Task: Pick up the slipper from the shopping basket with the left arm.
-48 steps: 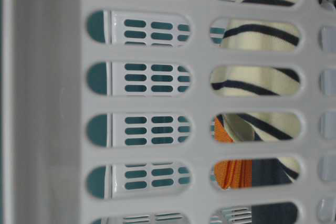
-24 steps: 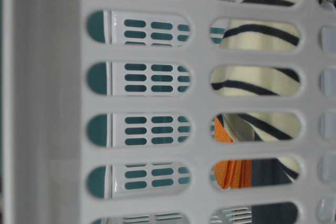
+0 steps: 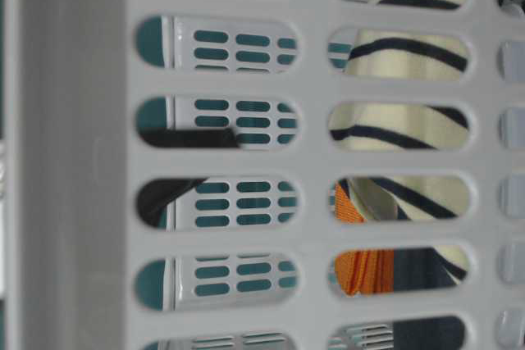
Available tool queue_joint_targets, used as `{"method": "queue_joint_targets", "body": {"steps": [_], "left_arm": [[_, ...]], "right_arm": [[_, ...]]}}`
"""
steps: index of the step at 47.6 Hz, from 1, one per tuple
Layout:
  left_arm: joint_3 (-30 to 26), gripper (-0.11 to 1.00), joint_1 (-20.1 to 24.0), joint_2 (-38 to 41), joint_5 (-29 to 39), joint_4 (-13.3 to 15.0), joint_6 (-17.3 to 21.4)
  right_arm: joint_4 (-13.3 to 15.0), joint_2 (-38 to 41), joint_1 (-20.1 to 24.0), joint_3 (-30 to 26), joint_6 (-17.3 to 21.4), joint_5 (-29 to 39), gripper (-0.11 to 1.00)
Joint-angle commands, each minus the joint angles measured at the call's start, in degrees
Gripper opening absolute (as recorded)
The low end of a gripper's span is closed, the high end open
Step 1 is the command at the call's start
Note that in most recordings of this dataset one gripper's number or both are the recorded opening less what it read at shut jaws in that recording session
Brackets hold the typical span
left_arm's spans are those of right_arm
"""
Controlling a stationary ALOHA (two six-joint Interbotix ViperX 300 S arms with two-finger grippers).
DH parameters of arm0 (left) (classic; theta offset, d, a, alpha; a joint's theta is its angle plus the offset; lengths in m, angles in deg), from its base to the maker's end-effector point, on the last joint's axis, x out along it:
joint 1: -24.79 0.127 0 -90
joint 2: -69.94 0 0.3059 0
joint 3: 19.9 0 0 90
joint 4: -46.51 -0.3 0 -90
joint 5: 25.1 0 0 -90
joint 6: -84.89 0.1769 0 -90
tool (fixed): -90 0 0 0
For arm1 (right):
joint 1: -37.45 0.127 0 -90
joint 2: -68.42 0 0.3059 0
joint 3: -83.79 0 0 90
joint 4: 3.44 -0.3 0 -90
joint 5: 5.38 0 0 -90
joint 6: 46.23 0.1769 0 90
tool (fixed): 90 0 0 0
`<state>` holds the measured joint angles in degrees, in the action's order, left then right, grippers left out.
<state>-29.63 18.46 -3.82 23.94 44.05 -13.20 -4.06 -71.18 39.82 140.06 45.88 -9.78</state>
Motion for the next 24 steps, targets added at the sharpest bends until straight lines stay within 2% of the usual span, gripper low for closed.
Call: {"method": "queue_joint_targets", "body": {"steps": [1, 24], "left_arm": [[-1.9, 0.91, -0.5, 1.3, -0.1, -0.2, 0.1], [-0.1, 0.91, -0.8, 9.5, -0.5, -0.2, 0.3]], "right_arm": [[-0.2, 0.0, 0.2, -1.0, 0.0, -0.1, 0.01], [-0.2, -0.3, 0.1, -0.1, 0.0, 1.1, 0.01]]}}
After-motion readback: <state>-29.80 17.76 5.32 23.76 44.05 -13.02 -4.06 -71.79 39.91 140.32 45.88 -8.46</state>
